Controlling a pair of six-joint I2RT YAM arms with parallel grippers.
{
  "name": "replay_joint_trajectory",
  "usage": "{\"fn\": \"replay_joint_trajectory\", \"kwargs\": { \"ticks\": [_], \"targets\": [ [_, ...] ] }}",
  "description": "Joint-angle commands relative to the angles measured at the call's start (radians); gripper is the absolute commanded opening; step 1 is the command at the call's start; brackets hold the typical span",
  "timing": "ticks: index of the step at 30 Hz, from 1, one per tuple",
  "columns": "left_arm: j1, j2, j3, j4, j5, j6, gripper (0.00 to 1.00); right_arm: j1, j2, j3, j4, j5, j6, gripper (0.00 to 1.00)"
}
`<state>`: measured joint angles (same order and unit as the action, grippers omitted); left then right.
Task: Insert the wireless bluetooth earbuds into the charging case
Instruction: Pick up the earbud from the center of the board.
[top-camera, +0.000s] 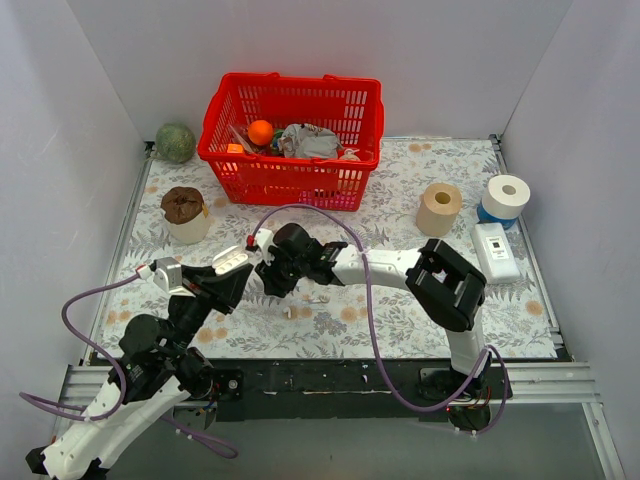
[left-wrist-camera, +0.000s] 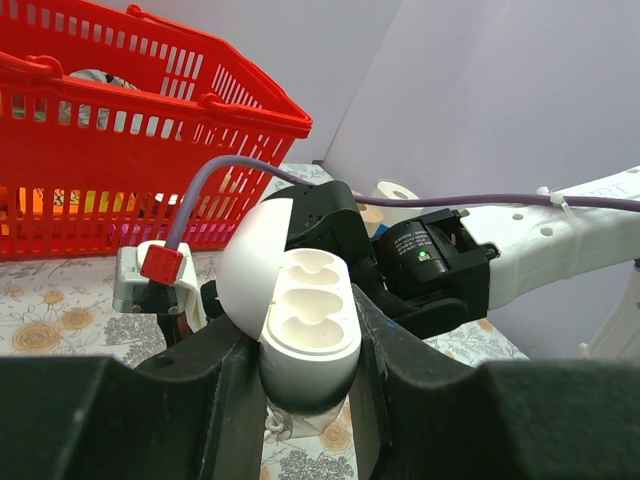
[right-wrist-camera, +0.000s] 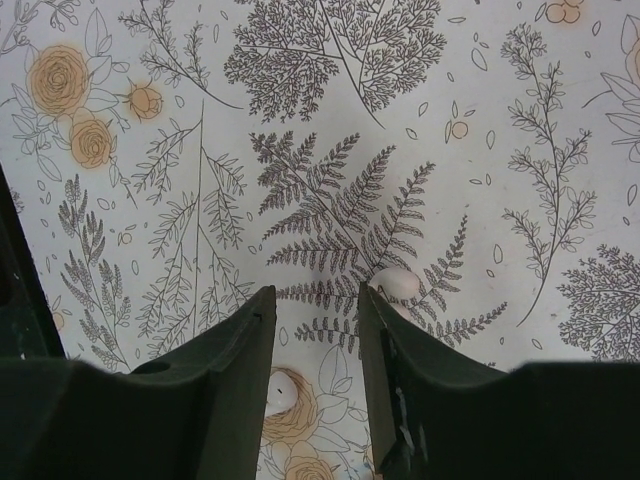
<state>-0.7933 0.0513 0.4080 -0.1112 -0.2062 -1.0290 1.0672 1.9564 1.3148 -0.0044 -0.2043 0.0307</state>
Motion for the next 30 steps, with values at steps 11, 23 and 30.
{"fn": "replay_joint_trajectory", "kwargs": {
  "ticks": [11, 23, 30],
  "targets": [
    [0.005, -0.011, 0.018, -0.016, -0.018, 0.0, 0.0, -0.004, 0.044, 0.041, -0.04, 0.057, 0.005, 0.47],
    [0.005, -0.005, 0.015, -0.015, -0.021, -0.002, 0.0, -0.016, 0.062, 0.057, -0.043, 0.068, 0.003, 0.51],
    [0.003, -0.005, 0.012, -0.018, -0.022, 0.001, 0.0, -0.029, 0.075, 0.072, -0.055, 0.075, 0.005, 0.5]
  ]
}}
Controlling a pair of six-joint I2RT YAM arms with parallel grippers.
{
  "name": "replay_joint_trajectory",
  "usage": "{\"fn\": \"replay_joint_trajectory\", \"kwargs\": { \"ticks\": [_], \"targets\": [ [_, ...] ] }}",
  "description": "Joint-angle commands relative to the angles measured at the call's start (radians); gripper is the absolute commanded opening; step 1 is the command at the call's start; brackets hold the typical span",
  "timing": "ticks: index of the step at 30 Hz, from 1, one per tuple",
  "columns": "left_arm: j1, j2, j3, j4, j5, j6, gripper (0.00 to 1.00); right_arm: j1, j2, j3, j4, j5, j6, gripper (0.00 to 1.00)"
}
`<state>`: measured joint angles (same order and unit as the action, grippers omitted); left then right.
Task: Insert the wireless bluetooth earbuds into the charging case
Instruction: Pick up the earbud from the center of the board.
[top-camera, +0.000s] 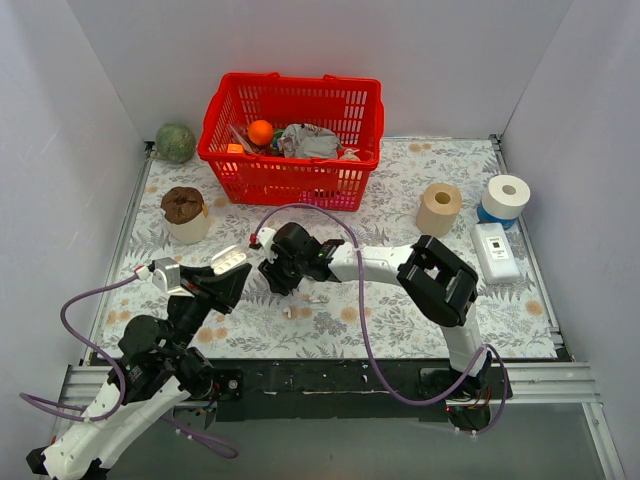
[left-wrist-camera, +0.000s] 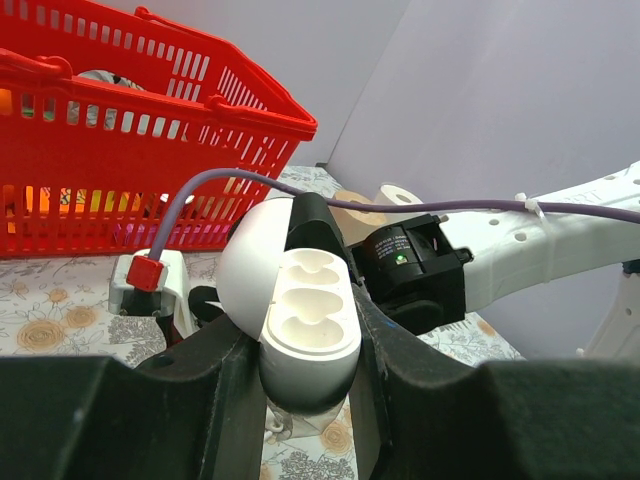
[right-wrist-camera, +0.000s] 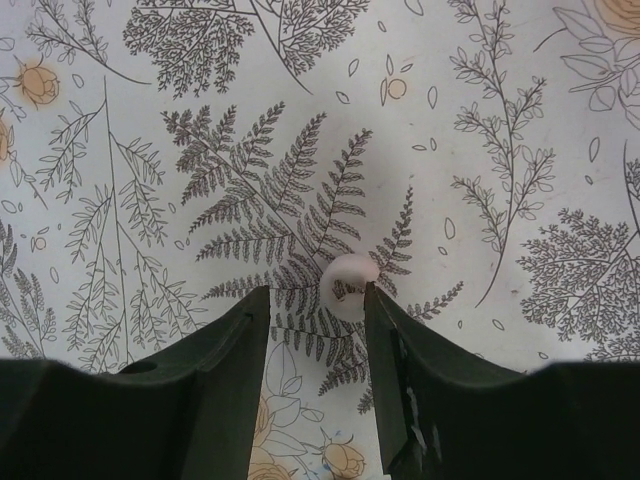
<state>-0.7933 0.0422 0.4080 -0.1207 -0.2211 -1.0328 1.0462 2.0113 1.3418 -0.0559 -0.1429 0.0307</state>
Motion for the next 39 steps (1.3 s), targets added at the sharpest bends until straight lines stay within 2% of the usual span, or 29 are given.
{"fn": "replay_joint_trajectory", "kwargs": {
  "ticks": [1, 10, 14, 17, 39],
  "targets": [
    [0.005, 0.002, 0.014, -0.007, -0.009, 0.005, 0.0, -0.009, 0.02, 0.045, -0.005, 0.017, 0.005, 0.5],
    [0.005, 0.002, 0.012, -0.008, -0.009, 0.002, 0.0, -0.011, 0.009, 0.039, -0.013, 0.039, 0.005, 0.47],
    [0.005, -0.002, 0.009, -0.008, -0.009, 0.0, 0.0, -0.008, -0.051, -0.026, 0.047, 0.013, 0.002, 0.59],
    [0.005, 0.001, 0.009, -0.005, -0.009, -0.001, 0.0, 0.008, -0.072, -0.041, 0.088, -0.001, -0.005, 0.65],
    [0.005, -0.01, 0.014, -0.011, -0.001, -0.004, 0.0, 0.057, -0.066, -0.01, 0.071, 0.013, -0.002, 0.61]
  ]
}}
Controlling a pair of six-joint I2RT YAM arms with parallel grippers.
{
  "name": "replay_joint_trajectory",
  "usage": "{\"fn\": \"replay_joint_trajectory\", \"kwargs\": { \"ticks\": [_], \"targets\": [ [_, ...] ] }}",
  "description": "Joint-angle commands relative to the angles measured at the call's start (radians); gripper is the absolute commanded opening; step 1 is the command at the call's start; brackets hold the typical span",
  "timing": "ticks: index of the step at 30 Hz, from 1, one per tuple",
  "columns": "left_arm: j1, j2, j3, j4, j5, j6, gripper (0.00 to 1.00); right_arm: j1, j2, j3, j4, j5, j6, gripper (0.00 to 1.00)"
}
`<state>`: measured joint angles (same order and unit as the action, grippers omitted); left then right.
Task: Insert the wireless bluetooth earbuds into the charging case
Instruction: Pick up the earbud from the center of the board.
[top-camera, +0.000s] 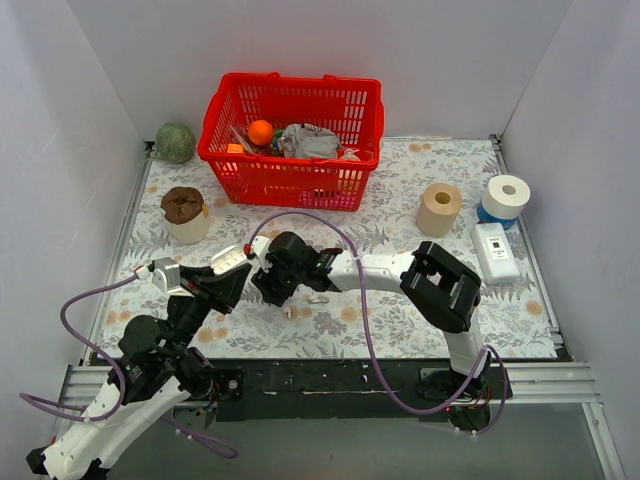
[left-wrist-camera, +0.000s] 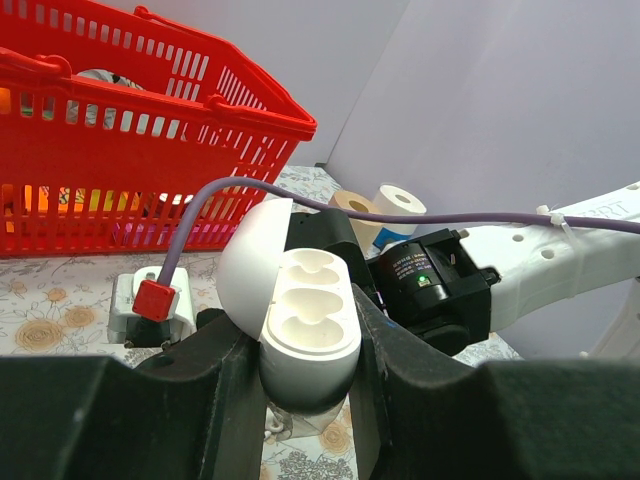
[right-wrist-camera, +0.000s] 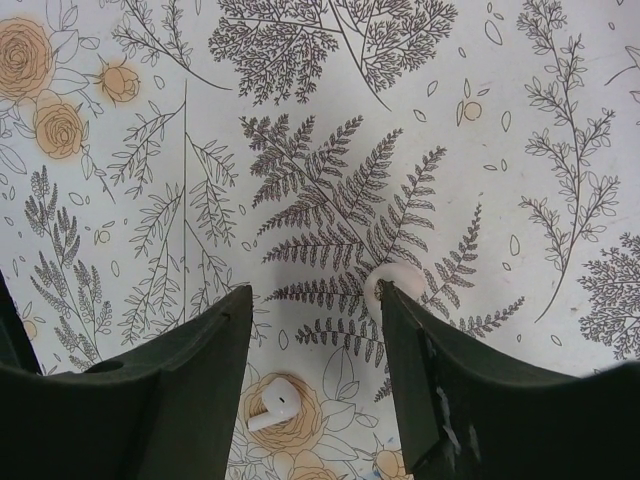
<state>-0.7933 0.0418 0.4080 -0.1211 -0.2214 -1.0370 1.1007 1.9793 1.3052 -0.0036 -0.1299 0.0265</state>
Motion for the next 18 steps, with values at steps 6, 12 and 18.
{"fn": "replay_joint_trajectory", "kwargs": {
  "ticks": [6, 12, 18],
  "targets": [
    [0.005, -0.008, 0.012, -0.011, 0.002, 0.0, 0.0, 0.002, -0.005, 0.04, 0.005, -0.005, 0.004, 0.58],
    [0.005, -0.01, 0.012, -0.012, 0.001, 0.0, 0.0, -0.001, 0.016, 0.048, 0.005, -0.005, 0.007, 0.56],
    [0.005, -0.003, 0.012, -0.011, 0.001, -0.001, 0.0, -0.007, 0.032, 0.042, -0.019, -0.004, 0.021, 0.56]
  ]
}}
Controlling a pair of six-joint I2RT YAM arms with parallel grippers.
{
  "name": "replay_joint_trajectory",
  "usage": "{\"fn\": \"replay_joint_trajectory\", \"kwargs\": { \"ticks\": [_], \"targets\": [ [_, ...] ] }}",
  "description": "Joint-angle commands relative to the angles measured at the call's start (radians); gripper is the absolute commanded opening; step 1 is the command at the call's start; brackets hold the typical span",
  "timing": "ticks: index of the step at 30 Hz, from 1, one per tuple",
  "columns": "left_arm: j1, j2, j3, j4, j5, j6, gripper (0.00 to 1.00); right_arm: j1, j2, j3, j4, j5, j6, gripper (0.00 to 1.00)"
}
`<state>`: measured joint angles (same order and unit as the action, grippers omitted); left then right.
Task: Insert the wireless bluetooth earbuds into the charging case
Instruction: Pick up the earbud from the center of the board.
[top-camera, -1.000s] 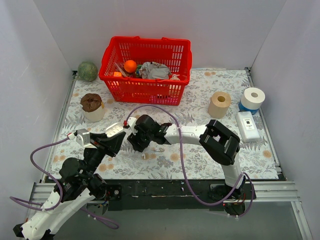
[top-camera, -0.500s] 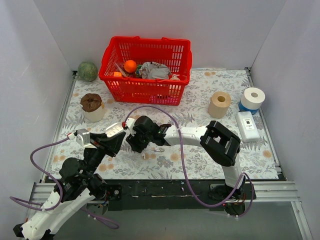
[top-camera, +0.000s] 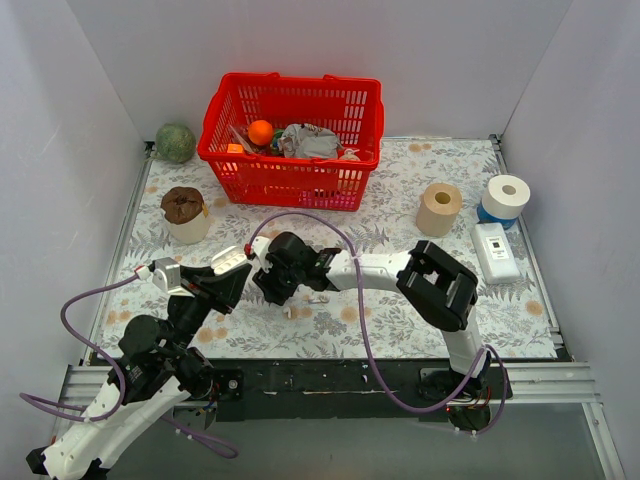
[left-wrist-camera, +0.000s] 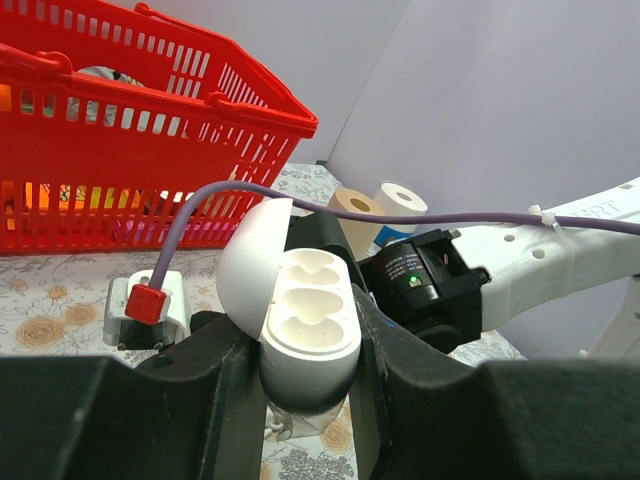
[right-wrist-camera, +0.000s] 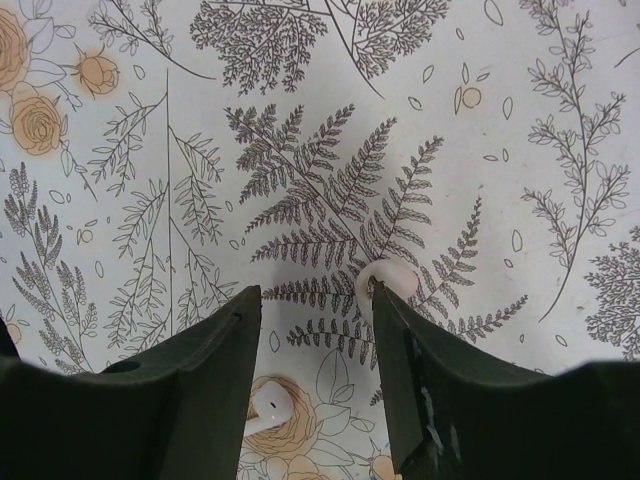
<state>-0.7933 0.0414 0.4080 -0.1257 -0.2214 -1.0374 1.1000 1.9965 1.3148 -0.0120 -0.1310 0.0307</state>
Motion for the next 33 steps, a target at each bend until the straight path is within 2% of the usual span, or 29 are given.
{"fn": "replay_joint_trajectory", "kwargs": {
  "ticks": [1, 17, 33],
  "targets": [
    [0.003, -0.003, 0.012, -0.008, 0.001, -0.001, 0.0, -0.008, 0.015, 0.029, -0.011, -0.002, 0.02, 0.56],
    [0.005, 0.002, 0.011, -0.005, -0.004, -0.003, 0.0, -0.029, 0.008, -0.002, -0.009, 0.054, 0.054, 0.49],
    [0.003, 0.003, 0.009, -0.005, -0.003, -0.004, 0.0, -0.038, 0.013, -0.002, -0.031, 0.125, 0.074, 0.37]
  ]
}}
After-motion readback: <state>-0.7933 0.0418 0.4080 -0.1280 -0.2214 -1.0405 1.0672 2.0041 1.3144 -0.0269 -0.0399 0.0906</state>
